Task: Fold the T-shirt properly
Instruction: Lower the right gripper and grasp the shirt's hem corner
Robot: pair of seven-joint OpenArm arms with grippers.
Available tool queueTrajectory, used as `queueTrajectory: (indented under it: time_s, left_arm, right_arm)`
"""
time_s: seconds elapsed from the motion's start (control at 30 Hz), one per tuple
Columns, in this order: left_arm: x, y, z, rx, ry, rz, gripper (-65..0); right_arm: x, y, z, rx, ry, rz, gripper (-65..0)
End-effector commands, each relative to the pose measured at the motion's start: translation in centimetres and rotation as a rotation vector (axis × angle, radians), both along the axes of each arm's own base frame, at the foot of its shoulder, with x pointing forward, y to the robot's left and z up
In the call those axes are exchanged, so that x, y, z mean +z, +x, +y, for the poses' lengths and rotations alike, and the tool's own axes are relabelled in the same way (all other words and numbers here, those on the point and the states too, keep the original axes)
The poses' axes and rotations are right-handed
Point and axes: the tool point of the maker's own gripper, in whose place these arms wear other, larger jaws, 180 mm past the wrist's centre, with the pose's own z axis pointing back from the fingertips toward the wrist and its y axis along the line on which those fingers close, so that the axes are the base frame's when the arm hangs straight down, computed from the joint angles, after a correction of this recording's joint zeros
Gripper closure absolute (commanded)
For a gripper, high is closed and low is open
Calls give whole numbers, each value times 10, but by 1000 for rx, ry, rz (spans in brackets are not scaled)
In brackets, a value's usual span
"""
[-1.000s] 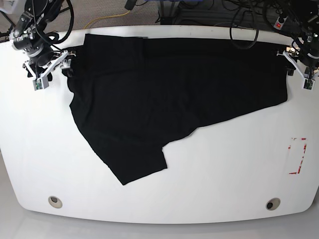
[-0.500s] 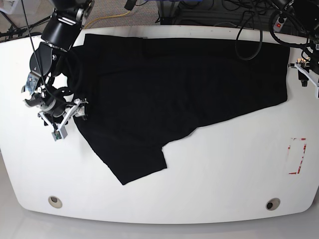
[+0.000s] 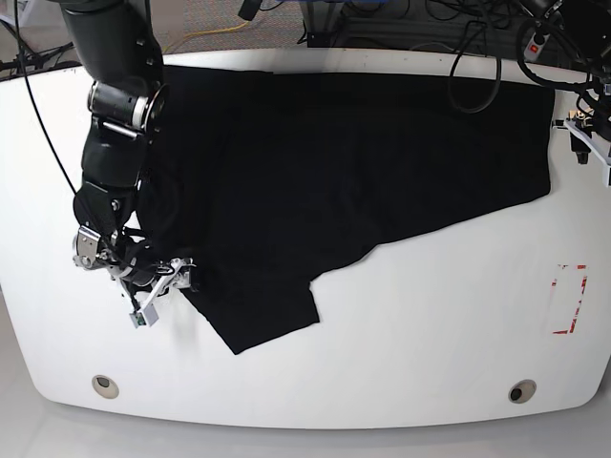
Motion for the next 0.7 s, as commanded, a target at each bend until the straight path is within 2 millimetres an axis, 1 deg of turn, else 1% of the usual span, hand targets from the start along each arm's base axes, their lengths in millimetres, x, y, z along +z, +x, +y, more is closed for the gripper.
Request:
queueTrajectory:
  time_s: [0.0,0.1,0.17,0.3,0.37,0.43,0.5,0.53,0.57,0.67]
  left_arm:
    - [14,6,4,-6,29,-38,-307]
    - [14,6,5,-6,30,-38,-310]
    - [15,6,5,-6,32,-38,-311]
    - [16,7,6,-7,34,-40,-312]
    - [22,15,6,-6,34,-68,-312]
    - [28,22,6,-5,34,-92,-312]
    - [32,27,6,-3,32,-110,-312]
    - [32,28,5,-3,31,-113,-312]
    - [35,30,5,-3,31,-123,-312]
    - [46,43,5,-5,30,-168,-314]
  right_arm:
    - [14,18,-7,-28,31,-60,-509]
    - [8,22,-1,-34,55,-82,-509]
    - [3,21,-2,-24,42,-85,-509]
    - [-7,18,8,4,33,-93,-509]
    - [-14,15,6,-17,34,-78,-509]
    - [-15,17,4,-41,31,-82,-509]
    - [-22,13,1,-66,28,-85,-506]
    - [-24,12,0,-73,27,-85,-493]
    - [-25,11,-1,-77,26,-86,-465]
    - [-25,11,1,-76,29,-90,-290]
